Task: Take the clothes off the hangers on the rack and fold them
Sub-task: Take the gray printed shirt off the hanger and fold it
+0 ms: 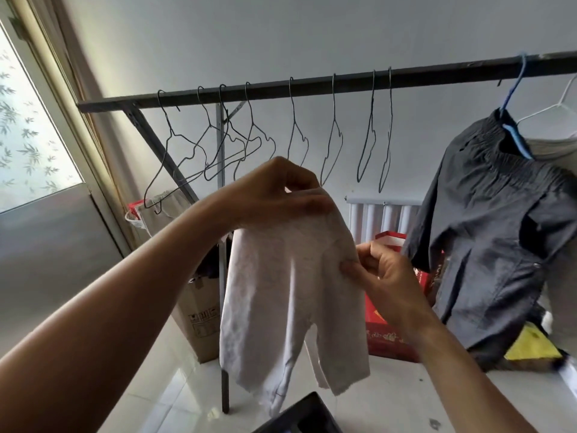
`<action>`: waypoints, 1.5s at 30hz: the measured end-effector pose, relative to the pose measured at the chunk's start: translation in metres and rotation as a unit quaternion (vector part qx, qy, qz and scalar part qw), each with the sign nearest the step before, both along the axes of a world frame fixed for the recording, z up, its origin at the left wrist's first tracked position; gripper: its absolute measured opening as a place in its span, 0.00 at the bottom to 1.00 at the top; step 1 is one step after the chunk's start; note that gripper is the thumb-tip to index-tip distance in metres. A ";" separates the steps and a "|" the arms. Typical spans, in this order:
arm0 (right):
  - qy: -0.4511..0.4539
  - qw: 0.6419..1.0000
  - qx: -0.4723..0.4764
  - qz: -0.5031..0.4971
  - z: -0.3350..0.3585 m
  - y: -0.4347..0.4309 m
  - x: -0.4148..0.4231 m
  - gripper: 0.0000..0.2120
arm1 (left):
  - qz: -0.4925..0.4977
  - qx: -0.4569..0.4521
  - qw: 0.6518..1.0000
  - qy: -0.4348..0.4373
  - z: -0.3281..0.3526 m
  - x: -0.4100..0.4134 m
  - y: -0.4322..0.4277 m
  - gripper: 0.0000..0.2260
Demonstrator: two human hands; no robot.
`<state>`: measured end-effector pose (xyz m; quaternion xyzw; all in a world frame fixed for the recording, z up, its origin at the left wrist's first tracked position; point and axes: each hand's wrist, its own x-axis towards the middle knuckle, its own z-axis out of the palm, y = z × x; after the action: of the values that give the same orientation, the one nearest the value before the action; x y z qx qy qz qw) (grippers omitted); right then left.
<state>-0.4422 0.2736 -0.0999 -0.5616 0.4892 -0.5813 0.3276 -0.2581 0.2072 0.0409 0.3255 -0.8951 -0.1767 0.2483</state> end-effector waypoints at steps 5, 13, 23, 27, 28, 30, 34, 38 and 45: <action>0.000 0.994 -0.086 -0.060 -0.003 0.002 0.010 0.08 | 0.005 -0.003 1.000 0.011 0.012 0.006 -0.001 0.09; 0.020 0.994 -0.103 0.038 -0.003 0.005 0.019 0.07 | -0.020 -0.003 1.000 0.021 0.015 0.006 0.002 0.07; -0.040 0.998 -0.038 0.004 -0.006 0.007 0.016 0.09 | -0.005 -0.010 1.000 -0.003 0.023 0.020 -0.001 0.05; -0.121 0.991 -0.050 -0.037 0.010 0.002 0.004 0.03 | 0.035 -0.026 0.999 -0.005 0.026 0.027 -0.002 0.09; -0.126 0.991 -0.042 -0.034 0.016 0.001 0.000 0.02 | 0.041 -0.019 0.999 -0.005 0.027 0.028 -0.001 0.10; -0.142 0.989 -0.030 -0.017 0.026 0.002 -0.007 0.05 | 0.048 -0.003 0.999 -0.009 0.028 0.030 0.002 0.11; -0.113 0.993 -0.031 0.016 0.039 0.000 -0.024 0.07 | 0.023 0.032 0.999 -0.004 0.029 0.031 0.008 0.13; -0.067 0.997 -0.008 0.034 0.042 -0.013 -0.026 0.07 | -0.003 0.070 0.998 0.002 0.030 0.025 0.014 0.17; 0.011 0.997 0.002 0.076 0.047 -0.028 -0.016 0.08 | -0.012 0.185 0.982 0.020 0.031 0.015 0.023 0.26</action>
<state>-0.4580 0.2456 -0.0529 -0.6027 0.4499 -0.5477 0.3667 -0.2429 0.2304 0.0722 0.3511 -0.8456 -0.3492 0.1994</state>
